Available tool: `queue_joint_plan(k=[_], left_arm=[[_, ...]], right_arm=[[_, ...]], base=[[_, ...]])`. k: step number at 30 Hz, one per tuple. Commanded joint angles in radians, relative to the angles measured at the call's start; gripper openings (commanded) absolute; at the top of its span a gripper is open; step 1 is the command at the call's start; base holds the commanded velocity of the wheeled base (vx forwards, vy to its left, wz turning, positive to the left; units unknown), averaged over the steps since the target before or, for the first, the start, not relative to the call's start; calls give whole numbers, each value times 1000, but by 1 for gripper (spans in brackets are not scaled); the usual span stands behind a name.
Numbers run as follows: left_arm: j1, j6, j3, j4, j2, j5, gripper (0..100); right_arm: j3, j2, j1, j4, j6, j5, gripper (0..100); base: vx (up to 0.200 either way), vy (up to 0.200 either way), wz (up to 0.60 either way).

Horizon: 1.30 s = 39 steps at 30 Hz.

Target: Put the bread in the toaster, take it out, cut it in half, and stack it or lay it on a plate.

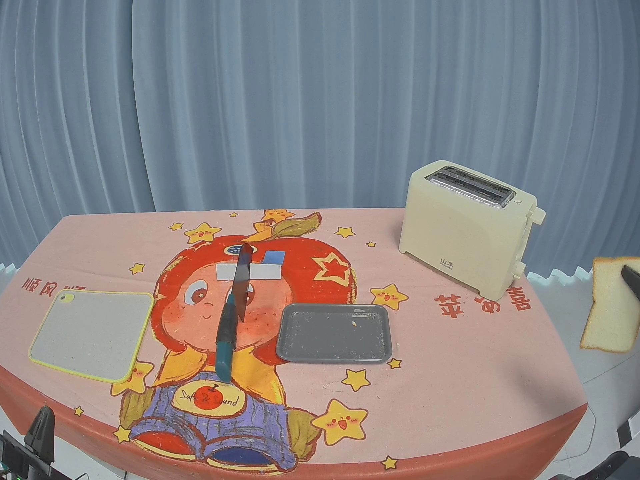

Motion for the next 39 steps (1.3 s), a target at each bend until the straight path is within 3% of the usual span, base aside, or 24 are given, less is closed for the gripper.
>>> queue_joint_plan(k=[1, 8, 39], left_arm=[[0, 4, 18, 0, -16, 4, 0], [0, -3, 18, 0, -16, 1, 0], [0, -3, 18, 0, -16, -2, 0]], right_arm=[[24, -43, -3, 5, -7, 1, 0], [29, -43, -4, 8, -26, 1, 0], [48, -36, -1, 8, -27, 2, 0]], base=[[0, 0, 0], [0, 0, 0], [0, 6, 0]])
